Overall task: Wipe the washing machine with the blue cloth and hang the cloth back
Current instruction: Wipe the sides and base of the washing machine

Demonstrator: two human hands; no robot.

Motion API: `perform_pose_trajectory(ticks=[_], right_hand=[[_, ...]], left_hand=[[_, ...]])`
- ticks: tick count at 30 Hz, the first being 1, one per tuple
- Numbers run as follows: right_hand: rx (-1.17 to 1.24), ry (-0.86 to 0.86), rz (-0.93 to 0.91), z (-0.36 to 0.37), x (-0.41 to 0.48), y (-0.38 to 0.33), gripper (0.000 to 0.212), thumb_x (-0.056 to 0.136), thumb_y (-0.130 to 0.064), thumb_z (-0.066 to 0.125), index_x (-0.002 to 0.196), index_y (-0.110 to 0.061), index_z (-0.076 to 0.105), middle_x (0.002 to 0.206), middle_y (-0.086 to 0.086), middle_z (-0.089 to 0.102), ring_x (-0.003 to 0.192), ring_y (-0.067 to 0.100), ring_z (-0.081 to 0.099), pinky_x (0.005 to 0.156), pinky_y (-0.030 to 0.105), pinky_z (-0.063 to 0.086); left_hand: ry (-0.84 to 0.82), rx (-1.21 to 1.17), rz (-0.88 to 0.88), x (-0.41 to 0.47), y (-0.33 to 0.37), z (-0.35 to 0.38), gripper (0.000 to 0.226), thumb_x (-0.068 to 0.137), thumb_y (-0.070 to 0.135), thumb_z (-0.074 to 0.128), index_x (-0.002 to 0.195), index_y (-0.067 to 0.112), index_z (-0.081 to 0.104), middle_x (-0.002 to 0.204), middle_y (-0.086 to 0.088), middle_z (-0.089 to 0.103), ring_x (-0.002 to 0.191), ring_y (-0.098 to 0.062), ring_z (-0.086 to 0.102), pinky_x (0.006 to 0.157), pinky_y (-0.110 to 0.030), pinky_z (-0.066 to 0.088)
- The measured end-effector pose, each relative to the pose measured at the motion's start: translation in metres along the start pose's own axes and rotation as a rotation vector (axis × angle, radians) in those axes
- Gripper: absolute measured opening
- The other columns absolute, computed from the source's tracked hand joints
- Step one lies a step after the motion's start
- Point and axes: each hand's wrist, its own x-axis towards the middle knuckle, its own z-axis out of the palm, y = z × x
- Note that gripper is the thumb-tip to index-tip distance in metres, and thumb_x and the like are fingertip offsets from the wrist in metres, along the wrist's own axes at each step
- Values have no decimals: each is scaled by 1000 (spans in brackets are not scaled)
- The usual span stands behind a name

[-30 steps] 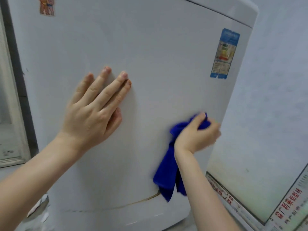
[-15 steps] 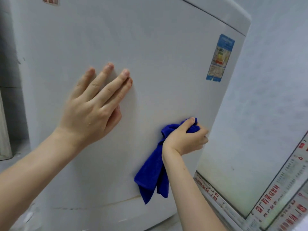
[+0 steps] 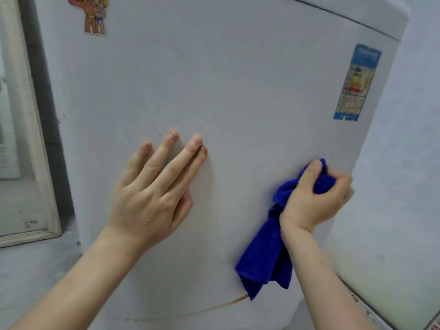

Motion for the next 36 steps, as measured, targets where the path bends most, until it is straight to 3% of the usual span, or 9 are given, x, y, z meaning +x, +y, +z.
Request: perform_pose_trajectory(ticks=[3, 5, 10, 14, 19, 25, 29, 34, 36], right_hand=[[-28, 94, 152, 10, 1, -13, 29, 92, -31, 59, 97, -2, 58, 95, 5, 47, 98, 33, 53, 86, 31, 39], [-68, 57, -61, 17, -10, -27, 26, 92, -29, 59, 94, -3, 58, 95, 2, 46, 95, 31, 51, 90, 38, 41], [-40, -88, -568, 14, -32, -22, 20, 94, -23, 64, 91, -3, 62, 94, 15, 52, 88, 19, 44, 89, 26, 37], [18, -173, -702, -3, -47, 20, 14, 93, -24, 65, 95, -12, 57, 92, 13, 48, 84, 30, 48, 85, 33, 41], [-21, -92, -352, -32, -52, 67, 19, 91, -22, 63, 95, -5, 58, 98, 5, 45, 88, 24, 49, 82, 40, 47], [-66, 140, 239, -19, -42, 23, 23, 95, -27, 60, 96, -3, 57, 96, 6, 45, 93, 28, 46, 71, 18, 22], [-19, 31, -99, 10, -70, -38, 19, 92, -24, 64, 89, -6, 59, 95, 8, 50, 84, 24, 43, 78, 8, 23], [-41, -179, -547, 5, -104, -36, 19, 90, -24, 69, 89, -5, 67, 92, 14, 54, 83, 26, 47, 89, 20, 34], [-46, -224, -605, -5, -89, -16, 21, 90, -23, 68, 91, -3, 67, 91, 17, 55, 85, 31, 49, 90, 28, 38]], left_hand=[[-8, -39, 14, -2, 0, 0, 57, 93, 16, 46, 150, 13, 40, 156, -3, 36, 147, -29, 29, 118, -50, 27], [8, -44, -3, -3, 0, 2, 57, 93, 15, 46, 150, 13, 40, 156, -3, 36, 147, -28, 30, 119, -48, 26], [41, -10, -39, -5, 4, 7, 57, 94, 14, 44, 150, 14, 40, 157, -2, 36, 147, -27, 30, 121, -46, 22], [55, 2, -41, -9, 5, 8, 56, 94, 14, 45, 150, 13, 40, 157, -2, 37, 147, -27, 30, 120, -47, 23], [95, 2, -56, -10, 6, 9, 55, 94, 12, 45, 149, 12, 41, 156, -4, 39, 145, -30, 33, 121, -48, 22], [84, -46, -74, -10, 9, 7, 54, 95, 12, 45, 149, 12, 42, 155, -4, 39, 145, -30, 33, 120, -49, 22], [101, -54, -65, -11, 7, 8, 50, 95, 10, 44, 145, 9, 48, 152, -5, 43, 143, -30, 37, 118, -51, 28], [60, -120, -25, -19, -6, -2, 49, 94, 9, 46, 143, 11, 51, 152, -5, 43, 144, -29, 37, 117, -50, 30], [27, -53, -22, -31, -22, -7, 51, 95, 15, 47, 146, 15, 47, 155, -2, 39, 145, -27, 34, 118, -51, 27]])
